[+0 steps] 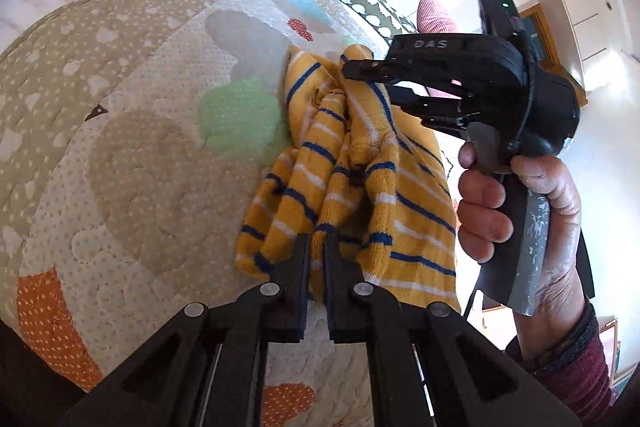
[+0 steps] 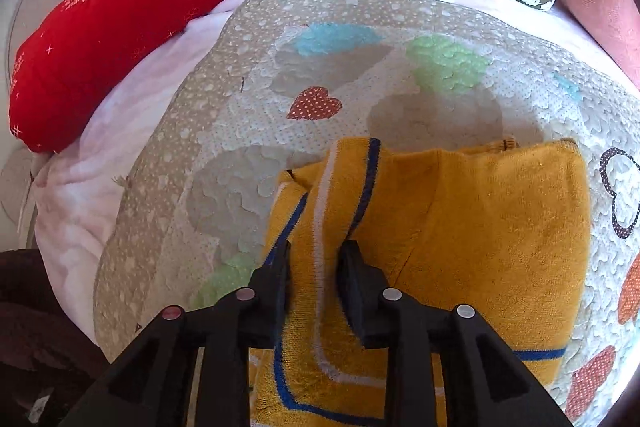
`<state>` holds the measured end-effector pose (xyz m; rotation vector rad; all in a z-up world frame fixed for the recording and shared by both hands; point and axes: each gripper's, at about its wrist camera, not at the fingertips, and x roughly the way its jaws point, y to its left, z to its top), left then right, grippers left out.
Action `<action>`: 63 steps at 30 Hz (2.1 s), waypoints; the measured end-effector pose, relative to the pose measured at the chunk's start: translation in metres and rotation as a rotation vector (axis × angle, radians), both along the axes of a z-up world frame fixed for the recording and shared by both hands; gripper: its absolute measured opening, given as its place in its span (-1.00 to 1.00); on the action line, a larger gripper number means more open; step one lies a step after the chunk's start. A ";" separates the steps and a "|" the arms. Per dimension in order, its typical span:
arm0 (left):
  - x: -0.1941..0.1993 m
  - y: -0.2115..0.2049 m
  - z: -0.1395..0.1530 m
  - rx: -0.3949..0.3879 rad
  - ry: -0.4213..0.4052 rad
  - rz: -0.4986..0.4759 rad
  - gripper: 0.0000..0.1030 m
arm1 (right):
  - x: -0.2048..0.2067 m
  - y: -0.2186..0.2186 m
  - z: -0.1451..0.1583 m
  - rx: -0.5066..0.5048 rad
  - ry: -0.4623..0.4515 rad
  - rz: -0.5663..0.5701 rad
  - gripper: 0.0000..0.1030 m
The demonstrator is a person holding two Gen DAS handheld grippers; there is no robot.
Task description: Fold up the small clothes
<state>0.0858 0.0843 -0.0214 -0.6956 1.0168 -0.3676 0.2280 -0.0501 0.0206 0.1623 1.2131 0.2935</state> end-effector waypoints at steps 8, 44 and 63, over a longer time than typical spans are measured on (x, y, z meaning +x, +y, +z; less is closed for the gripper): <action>-0.021 0.029 0.015 -0.012 -0.068 0.086 -0.39 | -0.033 -0.020 0.062 0.026 -0.182 -0.031 -0.13; 0.016 -0.028 -0.001 0.118 0.040 0.012 0.02 | -0.203 -0.151 -0.029 0.253 -0.129 -0.258 -0.82; -0.148 -0.087 0.156 0.621 -0.515 0.223 0.79 | -0.323 -0.198 0.041 0.136 -0.375 -0.463 -0.44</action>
